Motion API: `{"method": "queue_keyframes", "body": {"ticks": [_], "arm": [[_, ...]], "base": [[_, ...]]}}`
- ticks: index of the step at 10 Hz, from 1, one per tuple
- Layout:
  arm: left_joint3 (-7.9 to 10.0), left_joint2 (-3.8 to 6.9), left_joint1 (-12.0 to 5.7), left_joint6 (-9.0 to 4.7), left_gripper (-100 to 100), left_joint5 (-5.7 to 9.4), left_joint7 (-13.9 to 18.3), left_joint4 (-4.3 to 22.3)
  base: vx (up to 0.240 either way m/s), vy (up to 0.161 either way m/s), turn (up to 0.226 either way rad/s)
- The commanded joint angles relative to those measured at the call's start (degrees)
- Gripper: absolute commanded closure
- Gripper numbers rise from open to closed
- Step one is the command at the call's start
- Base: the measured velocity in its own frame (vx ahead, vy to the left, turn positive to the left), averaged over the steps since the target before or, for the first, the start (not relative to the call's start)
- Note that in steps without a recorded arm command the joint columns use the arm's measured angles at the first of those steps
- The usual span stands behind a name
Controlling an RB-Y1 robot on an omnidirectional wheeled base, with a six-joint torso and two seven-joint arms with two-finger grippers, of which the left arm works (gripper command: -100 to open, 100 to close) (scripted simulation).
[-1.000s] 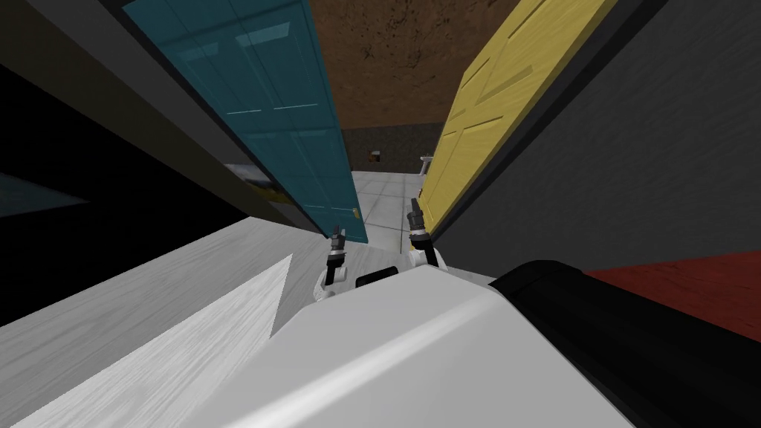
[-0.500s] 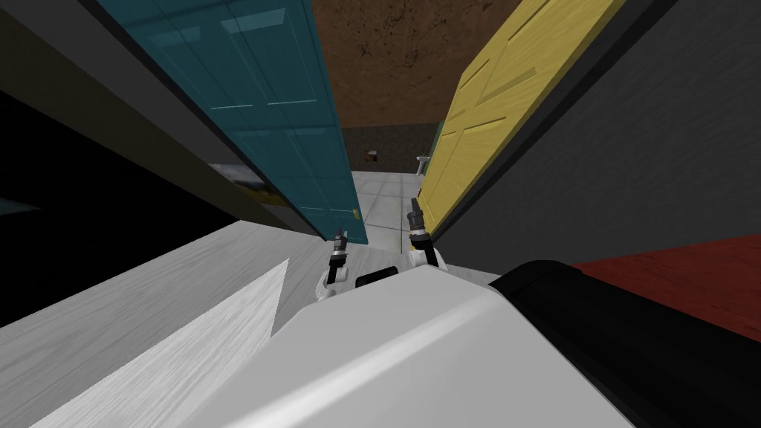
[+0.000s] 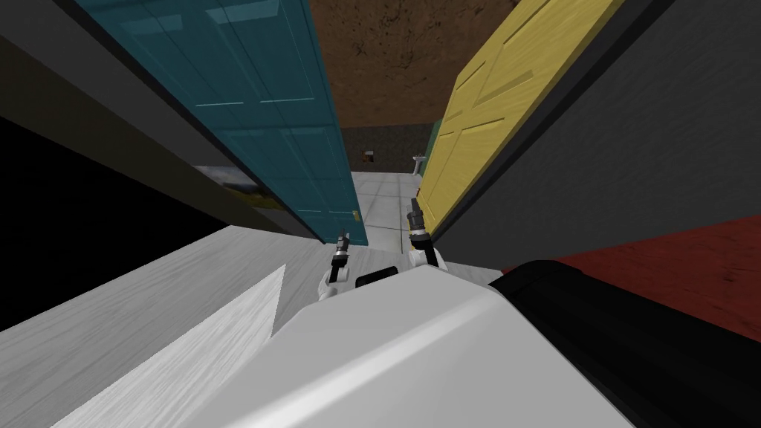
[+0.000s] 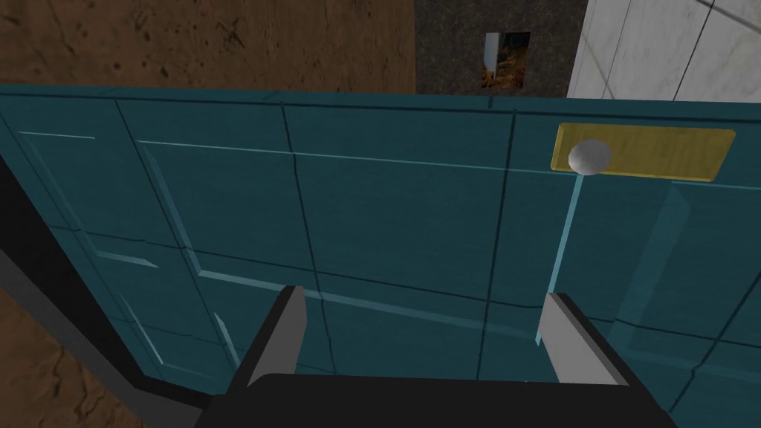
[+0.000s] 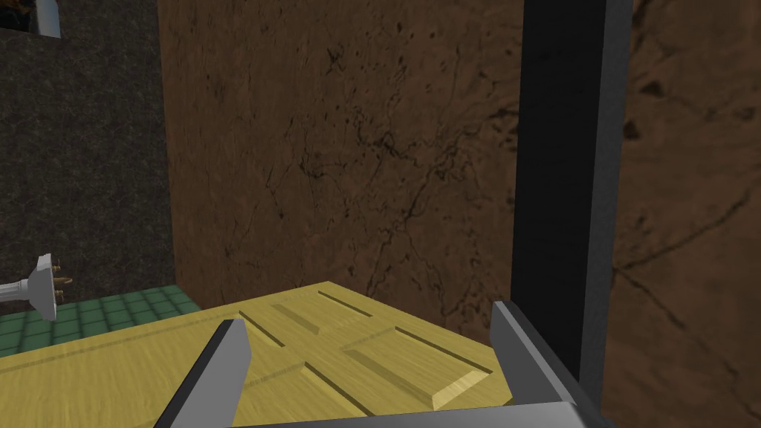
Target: Push the door open
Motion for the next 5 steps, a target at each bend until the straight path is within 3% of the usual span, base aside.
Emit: {"method": "queue_keyframes", "body": {"ticks": [1,5], "arm": [[-0.25,-0.18,-1.11,-0.13,-100,-0.02,0.0,2.8],[-0.69,-0.34,-3.99,-0.99,-100,0.06,0.1,9.8]], "base": [[0.054,0.113,-0.115],[0.062,0.106,-0.106]]}}
